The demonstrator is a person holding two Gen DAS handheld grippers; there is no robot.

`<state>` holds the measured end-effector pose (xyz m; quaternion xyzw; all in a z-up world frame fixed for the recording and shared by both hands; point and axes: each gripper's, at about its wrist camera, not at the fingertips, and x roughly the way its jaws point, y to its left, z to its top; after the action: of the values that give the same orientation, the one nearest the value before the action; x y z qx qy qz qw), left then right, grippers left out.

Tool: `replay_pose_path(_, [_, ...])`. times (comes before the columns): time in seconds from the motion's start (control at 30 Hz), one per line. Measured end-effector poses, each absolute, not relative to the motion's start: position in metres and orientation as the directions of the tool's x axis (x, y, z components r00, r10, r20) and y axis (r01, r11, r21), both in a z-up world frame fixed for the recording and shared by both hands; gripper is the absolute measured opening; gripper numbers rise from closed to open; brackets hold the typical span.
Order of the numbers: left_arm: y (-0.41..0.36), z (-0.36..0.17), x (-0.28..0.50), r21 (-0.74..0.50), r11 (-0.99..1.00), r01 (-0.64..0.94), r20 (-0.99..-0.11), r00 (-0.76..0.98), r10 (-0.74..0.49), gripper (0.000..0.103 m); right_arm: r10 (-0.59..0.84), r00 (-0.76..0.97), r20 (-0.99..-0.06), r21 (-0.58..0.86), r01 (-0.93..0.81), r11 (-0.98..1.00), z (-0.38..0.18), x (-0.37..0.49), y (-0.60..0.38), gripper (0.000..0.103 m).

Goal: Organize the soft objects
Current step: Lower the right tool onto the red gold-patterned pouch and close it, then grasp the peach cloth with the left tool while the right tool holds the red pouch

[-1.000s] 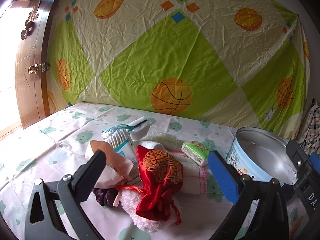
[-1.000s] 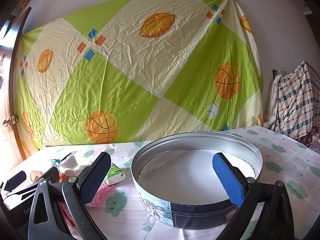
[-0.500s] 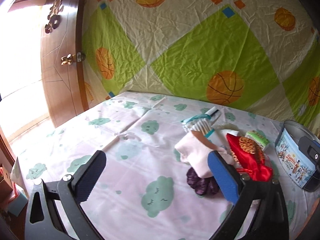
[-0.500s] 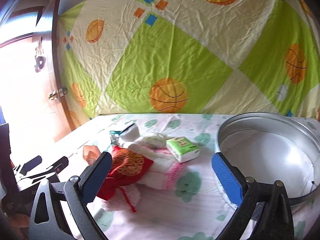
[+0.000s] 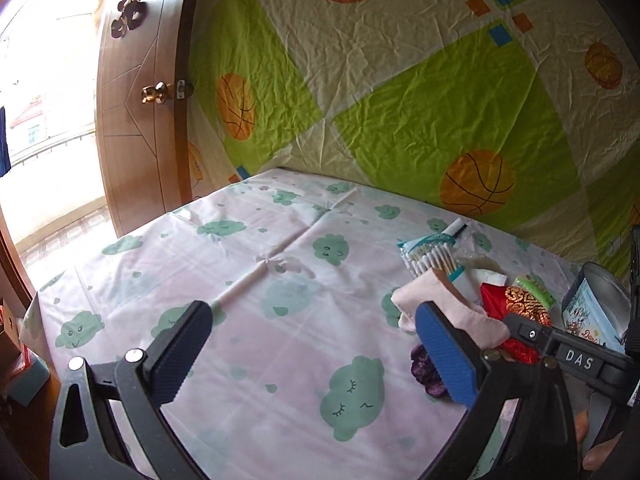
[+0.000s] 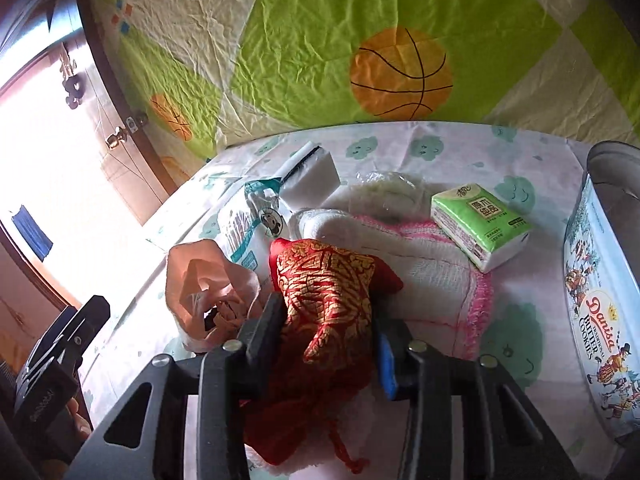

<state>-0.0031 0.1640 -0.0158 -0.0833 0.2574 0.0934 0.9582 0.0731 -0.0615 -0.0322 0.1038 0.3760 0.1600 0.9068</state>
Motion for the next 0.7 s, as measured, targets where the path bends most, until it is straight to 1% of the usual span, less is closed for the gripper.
replay_pose_path(0.03, [0.161, -0.014, -0.002, -0.117, 0.971, -0.211, -0.508, 0.852, 0.124, 0.103, 0.390, 0.673, -0.628, 0.324, -0.230, 0.918, -0.027, 0.068, -0.066, 0.034])
replay_pose_path(0.07, [0.159, -0.013, -0.001, -0.123, 0.973, -0.197, -0.506, 0.855, 0.109, 0.103, 0.409, 0.688, -0.600, 0.340, -0.244, 0.908, -0.021, 0.063, -0.070, 0.033])
replay_pose_path(0.2, [0.146, -0.008, 0.009, -0.145, 0.978, -0.148, -0.506, 0.861, 0.056, 0.103, 0.416, 0.782, -0.465, 0.334, -0.280, 0.900, 0.004, 0.038, -0.093, 0.033])
replay_pose_path(0.27, [0.139, -0.008, 0.017, -0.161, 0.978, -0.132, -0.511, 0.859, 0.032, 0.103, 0.390, 0.824, -0.412, 0.311, -0.275, 0.910, 0.015, 0.030, -0.101, 0.033])
replay_pose_path(0.33, [0.129, -0.010, 0.029, -0.166, 0.980, -0.109, -0.532, 0.846, 0.004, 0.100, 0.324, 0.866, -0.381, 0.259, -0.236, 0.937, 0.020, 0.020, -0.113, 0.033])
replay_pose_path(0.4, [0.118, -0.016, 0.042, -0.169, 0.982, -0.084, -0.564, 0.825, -0.026, 0.093, 0.255, 0.892, -0.375, 0.202, -0.190, 0.961, 0.018, 0.016, -0.121, 0.033])
replay_pose_path(0.47, [0.108, -0.023, 0.055, -0.175, 0.982, -0.075, -0.601, 0.798, -0.046, 0.082, 0.233, 0.891, -0.390, 0.202, -0.164, 0.966, 0.016, 0.018, -0.131, 0.033])
replay_pose_path(0.5, [0.104, -0.028, 0.061, -0.179, 0.981, -0.067, -0.619, 0.783, -0.060, 0.079, 0.233, 0.886, -0.400, 0.217, -0.156, 0.964, 0.014, 0.020, -0.136, 0.033])
replay_pose_path(0.53, [0.101, -0.033, 0.068, -0.185, 0.981, -0.061, -0.639, 0.765, -0.073, 0.070, 0.232, 0.883, -0.408, 0.230, -0.146, 0.962, 0.011, 0.023, -0.140, 0.033])
replay_pose_path(0.57, [0.099, -0.039, 0.074, -0.190, 0.980, -0.060, -0.660, 0.746, -0.082, 0.056, 0.231, 0.880, -0.416, 0.244, -0.137, 0.960, 0.010, 0.026, -0.143, 0.033])
replay_pose_path(0.6, [0.097, -0.045, 0.080, -0.196, 0.979, -0.063, -0.682, 0.726, -0.090, 0.049, 0.233, 0.877, -0.420, 0.256, -0.133, 0.958, 0.009, 0.026, -0.145, 0.033])
replay_pose_path(0.63, [0.098, -0.049, 0.084, -0.215, 0.975, -0.057, -0.700, 0.705, -0.113, 0.035, 0.236, 0.876, -0.421, 0.265, -0.130, 0.955, 0.010, 0.027, -0.146, 0.033])
replay_pose_path(0.67, [0.101, -0.050, 0.085, -0.261, 0.964, -0.044, -0.692, 0.705, -0.155, 0.026, 0.234, 0.877, -0.420, 0.265, -0.128, 0.956, 0.010, 0.026, -0.146, 0.033])
replay_pose_path(0.7, [0.105, -0.050, 0.083, -0.303, 0.952, -0.038, -0.674, 0.715, -0.186, 0.024, 0.229, 0.879, -0.417, 0.258, -0.127, 0.958, 0.011, 0.024, -0.145, 0.033])
